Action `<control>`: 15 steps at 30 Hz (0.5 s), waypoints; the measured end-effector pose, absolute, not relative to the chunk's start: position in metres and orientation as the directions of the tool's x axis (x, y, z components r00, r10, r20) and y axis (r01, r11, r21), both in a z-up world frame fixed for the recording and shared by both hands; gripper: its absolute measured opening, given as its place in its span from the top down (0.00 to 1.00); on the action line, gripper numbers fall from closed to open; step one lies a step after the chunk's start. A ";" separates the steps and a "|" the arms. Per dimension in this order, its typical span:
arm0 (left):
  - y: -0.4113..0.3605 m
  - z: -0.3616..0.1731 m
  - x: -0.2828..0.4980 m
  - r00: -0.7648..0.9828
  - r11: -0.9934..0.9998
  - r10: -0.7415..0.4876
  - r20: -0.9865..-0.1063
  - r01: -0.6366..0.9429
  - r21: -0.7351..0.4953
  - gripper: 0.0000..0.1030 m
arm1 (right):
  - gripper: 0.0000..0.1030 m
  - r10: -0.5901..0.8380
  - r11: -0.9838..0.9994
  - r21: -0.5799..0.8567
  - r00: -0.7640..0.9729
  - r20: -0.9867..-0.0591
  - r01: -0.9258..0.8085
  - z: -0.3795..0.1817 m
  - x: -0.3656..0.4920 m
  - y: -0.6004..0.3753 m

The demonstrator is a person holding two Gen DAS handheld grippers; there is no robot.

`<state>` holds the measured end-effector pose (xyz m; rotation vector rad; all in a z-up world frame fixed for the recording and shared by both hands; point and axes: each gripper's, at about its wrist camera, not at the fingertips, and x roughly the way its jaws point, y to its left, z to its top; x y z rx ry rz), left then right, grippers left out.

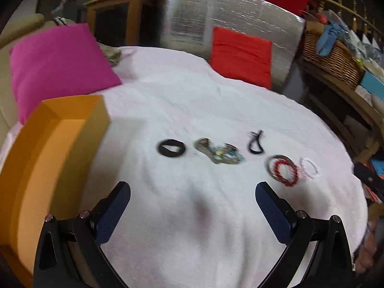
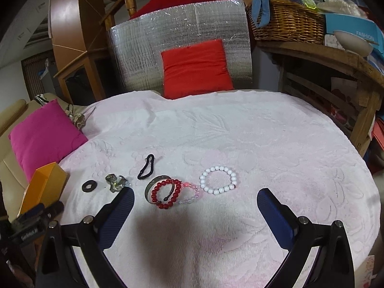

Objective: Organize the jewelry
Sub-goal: 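Move both tools forward toward the row of jewelry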

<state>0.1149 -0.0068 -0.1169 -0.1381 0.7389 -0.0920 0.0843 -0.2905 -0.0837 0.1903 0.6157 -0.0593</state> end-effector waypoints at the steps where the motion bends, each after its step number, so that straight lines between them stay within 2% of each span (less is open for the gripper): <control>1: -0.009 -0.117 0.114 0.738 0.989 -0.120 -0.664 0.034 -0.141 0.00 | 0.00 0.007 0.981 0.161 0.810 -0.586 0.108 -0.085 0.087 -0.291; 3: -0.014 -0.119 0.115 0.716 0.991 -0.123 -0.688 0.053 -0.122 0.00 | 0.00 0.012 0.981 0.161 0.803 -0.595 0.105 -0.088 0.092 -0.291; 7: -0.014 -0.131 0.124 0.595 0.976 -0.211 -0.776 0.081 -0.203 0.00 | 0.00 0.038 0.977 0.190 0.801 -0.598 0.096 -0.090 0.098 -0.295; 10: -0.019 -0.138 0.128 0.537 0.979 -0.206 -0.818 0.113 -0.172 0.00 | 0.00 0.064 0.977 0.200 0.782 -0.620 0.079 -0.094 0.108 -0.298; 13: -0.020 -0.131 0.129 0.565 0.984 -0.176 -0.806 0.117 -0.133 0.00 | 0.09 0.111 0.976 0.216 0.764 -0.635 0.038 -0.099 0.119 -0.296; 15: -0.020 -0.124 0.134 0.581 0.994 -0.106 -0.807 0.087 -0.069 0.00 | 0.22 0.157 0.974 0.228 0.741 -0.653 -0.005 -0.103 0.129 -0.293</control>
